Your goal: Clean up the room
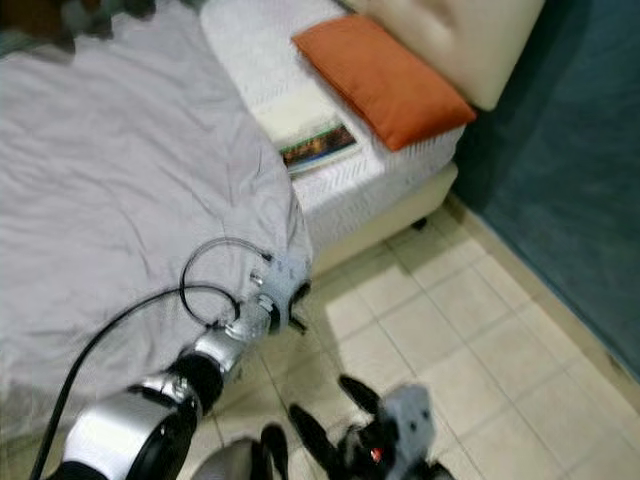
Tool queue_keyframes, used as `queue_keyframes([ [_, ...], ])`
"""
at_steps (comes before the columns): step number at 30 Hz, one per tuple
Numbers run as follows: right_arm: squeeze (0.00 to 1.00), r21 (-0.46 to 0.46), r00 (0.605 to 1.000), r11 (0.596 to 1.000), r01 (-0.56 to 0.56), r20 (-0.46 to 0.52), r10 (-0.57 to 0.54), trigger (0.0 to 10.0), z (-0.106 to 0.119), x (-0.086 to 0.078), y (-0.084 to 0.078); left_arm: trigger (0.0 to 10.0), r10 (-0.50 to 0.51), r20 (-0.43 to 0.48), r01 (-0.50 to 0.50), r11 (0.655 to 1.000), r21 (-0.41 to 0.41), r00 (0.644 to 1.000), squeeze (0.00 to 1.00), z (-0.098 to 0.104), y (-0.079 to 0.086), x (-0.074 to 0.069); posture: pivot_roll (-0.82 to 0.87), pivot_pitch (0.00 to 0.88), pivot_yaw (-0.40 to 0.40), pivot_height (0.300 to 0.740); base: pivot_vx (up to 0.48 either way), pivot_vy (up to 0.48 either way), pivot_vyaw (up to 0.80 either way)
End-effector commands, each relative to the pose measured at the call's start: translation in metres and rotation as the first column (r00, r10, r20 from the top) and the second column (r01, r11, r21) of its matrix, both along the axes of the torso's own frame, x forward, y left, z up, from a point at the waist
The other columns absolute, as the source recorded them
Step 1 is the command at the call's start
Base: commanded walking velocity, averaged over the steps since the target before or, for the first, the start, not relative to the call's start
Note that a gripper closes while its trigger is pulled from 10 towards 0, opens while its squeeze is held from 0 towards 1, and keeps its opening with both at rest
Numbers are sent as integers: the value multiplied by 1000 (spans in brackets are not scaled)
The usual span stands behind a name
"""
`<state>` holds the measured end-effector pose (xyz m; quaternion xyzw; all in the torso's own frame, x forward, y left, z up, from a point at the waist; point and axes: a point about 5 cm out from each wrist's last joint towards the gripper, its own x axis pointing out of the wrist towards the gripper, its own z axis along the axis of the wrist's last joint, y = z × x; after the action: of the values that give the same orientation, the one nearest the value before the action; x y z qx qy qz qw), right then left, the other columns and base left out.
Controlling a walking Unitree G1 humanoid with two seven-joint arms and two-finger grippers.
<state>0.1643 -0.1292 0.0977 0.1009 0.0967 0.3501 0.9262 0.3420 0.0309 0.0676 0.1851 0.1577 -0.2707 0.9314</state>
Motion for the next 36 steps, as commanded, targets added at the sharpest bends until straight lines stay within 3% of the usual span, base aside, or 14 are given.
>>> queue_keyframes([
  [1, 0, -3, 999, 1000, -3, -38, 3, 10000, -5, -4, -2, 10000, -125, -55, 125, 992, 3, 991, 0, -13, -37, -24, -416, 334, 73, 740, 0, 0, 0],
  [8, 0, -11, 999, 1000, 9, -45, -10, 10000, -7, -6, -4, 10000, -177, -62, 177, 984, -16, 982, 0, -13, -50, -31, -416, 342, 75, 740, 0, 0, 0],
  [9, 0, -11, 999, 1000, 9, -48, -9, 10000, -8, -6, -4, 10000, -185, -66, 184, 983, -28, 980, 255, -13, -52, -32, -416, 342, 75, 740, 0, 0, 0],
  [10, 0, -11, 999, 1000, 8, -50, -8, 10000, -8, -7, -4, 10000, -193, -71, 190, 981, -46, 979, 1000, -12, -55, -33, -418, 344, 75, 740, 0, 0, 0],
  [20, 0, -11, 999, 1000, -4, -43, 4, 10000, -7, -6, -2, 10000, -185, -39, 176, 968, -178, 982, 1000, 5, -71, -31, -415, 353, 78, 740, 0, 0, 0],
  [26, 0, -3, 999, 1000, -25, -31, 25, 10000, -8, -2, 3, 10000, -109, -14, 101, 954, -284, 994, 1000, 18, -59, -16, -394, 334, 85, 740, 0, 0, 0],
  [27, 0, 4, 999, 1000, -26, -24, 26, 10000, -8, 1, 4, 10000, -87, -15, 79, 952, -296, 996, 1000, 18, -53, -13, -372, 316, 93, 740, 0, 0, 0],
  [31, 0, 41, 999, 998, -45, 15, 45, 10000, -6, 21, 10, 10000, 63, -3, -61, 949, -310, 998, 1000, 2, 11, -2, -311, 253, 104, 740, 0, 0, 0],
  [32, 0, 41, 999, 998, -45, 15, 45, 10000, -6, 21, 10, 10000, 63, -3, -61, 949, -310, 998, 1000, 2, 11, -2, -311, 253, 104, 740, 0, 0, 0],
  [33, 0, 50, 999, 998, -46, 22, 45, 10000, -5, 26, 11, 10000, 103, 5, -96, 946, -310, 995, 1000, 0, 28, 0, -300, 243, 106, 740, 0, 0, 0],
  [34, 0, 50, 999, 998, -46, 22, 45, 10000, -5, 26, 11, 10000, 103, 5, -96, 946, -310, 995, 1000, 0, 28, 0, -300, 243, 106, 740, 0, 0, 0],
  [35, 0, 67, 999, 997, -43, 31, 41, 10000, -6, 39, 10, 10000, 207, 38, -187, 935, -301, 978, 1000, -5, 70, 0, -235, 175, 112, 740, 0, 0, 0],
  [36, 0, 82, 999, 996, -30, 36, 27, 10000, -8, 48, 8, 10000, 275, 78, -243, 927, -285, 958, 1000, -7, 98, -2, -207, 140, 109, 740, 0, 0, 0],
])
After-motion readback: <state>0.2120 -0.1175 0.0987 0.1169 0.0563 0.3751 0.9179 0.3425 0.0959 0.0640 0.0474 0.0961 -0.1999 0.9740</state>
